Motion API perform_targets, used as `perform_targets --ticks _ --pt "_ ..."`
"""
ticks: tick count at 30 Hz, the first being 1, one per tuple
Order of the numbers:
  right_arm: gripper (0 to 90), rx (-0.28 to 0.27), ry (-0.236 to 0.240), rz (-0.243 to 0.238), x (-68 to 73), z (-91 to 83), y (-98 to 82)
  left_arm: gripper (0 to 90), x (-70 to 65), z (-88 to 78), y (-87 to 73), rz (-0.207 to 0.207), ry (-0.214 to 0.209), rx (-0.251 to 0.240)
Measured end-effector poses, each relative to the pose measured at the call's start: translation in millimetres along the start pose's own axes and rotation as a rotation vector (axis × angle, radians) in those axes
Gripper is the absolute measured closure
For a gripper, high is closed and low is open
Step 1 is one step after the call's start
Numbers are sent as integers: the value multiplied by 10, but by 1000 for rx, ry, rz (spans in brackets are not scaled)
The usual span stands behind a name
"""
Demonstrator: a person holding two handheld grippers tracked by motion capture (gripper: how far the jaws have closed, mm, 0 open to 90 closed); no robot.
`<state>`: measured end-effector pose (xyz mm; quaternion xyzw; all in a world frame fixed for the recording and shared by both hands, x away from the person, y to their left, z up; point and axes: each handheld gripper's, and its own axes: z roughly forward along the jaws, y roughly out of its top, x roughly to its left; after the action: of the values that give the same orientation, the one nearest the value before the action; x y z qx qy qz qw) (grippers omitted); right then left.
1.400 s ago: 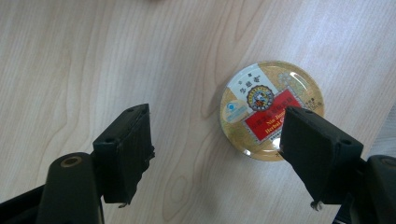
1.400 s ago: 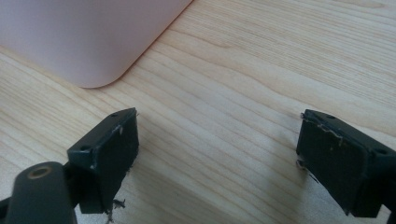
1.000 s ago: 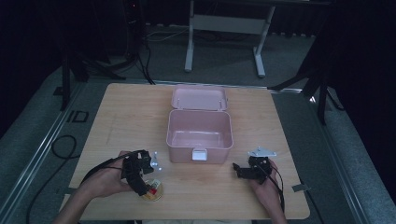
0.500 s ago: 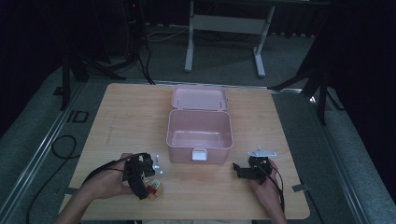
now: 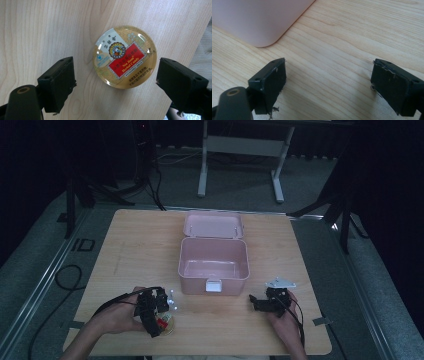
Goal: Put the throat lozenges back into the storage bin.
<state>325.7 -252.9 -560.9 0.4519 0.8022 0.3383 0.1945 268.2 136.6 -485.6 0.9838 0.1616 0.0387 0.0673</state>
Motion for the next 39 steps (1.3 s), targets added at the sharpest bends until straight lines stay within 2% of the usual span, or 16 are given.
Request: perform_targets --ticks 9,34,37,39 --pt "127 0 0 0 0 0 0 142 -39 78 26 10 -30 18" --pt "127 0 0 0 0 0 0 163 -84 264 122 34 -22 58" --pt "127 0 0 0 0 0 0 196 -91 285 128 32 -9 65" --pt "127 0 0 0 0 0 0 204 -80 279 129 33 -17 68"
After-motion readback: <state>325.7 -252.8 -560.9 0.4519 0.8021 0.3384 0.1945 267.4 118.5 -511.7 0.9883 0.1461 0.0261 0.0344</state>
